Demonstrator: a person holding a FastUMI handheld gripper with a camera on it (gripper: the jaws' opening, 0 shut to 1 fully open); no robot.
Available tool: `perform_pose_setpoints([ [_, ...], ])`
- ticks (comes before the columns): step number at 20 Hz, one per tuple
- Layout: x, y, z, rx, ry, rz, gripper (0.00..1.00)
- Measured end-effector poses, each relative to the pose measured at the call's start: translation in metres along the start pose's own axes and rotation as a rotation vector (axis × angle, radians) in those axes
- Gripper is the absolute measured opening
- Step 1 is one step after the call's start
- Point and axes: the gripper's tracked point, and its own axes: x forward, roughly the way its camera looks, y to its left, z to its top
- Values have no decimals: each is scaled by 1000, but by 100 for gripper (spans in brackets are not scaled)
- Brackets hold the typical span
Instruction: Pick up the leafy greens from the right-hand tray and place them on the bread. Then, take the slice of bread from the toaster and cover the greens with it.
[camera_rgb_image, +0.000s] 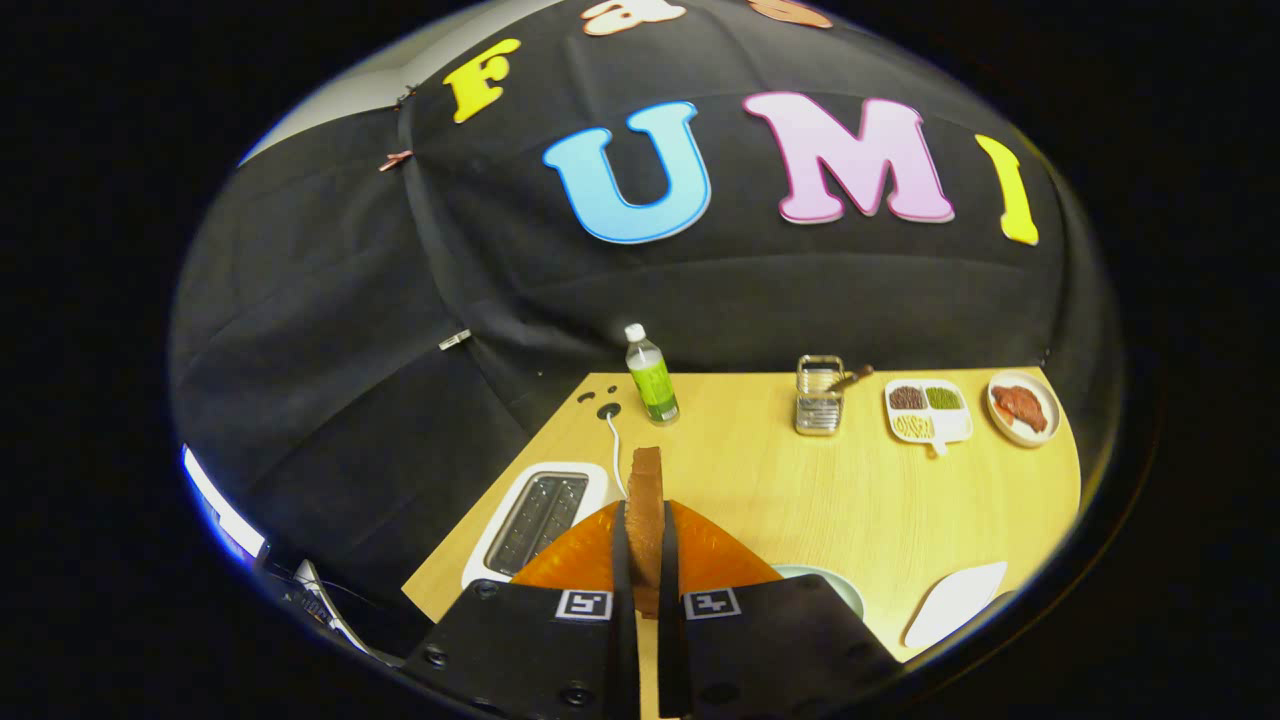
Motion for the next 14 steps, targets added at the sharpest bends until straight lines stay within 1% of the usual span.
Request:
perform_pose_setpoints([
  [7,16,-42,-69,127,114,-16,11],
  [14,19,-85,-106,216,154,-52,11],
])
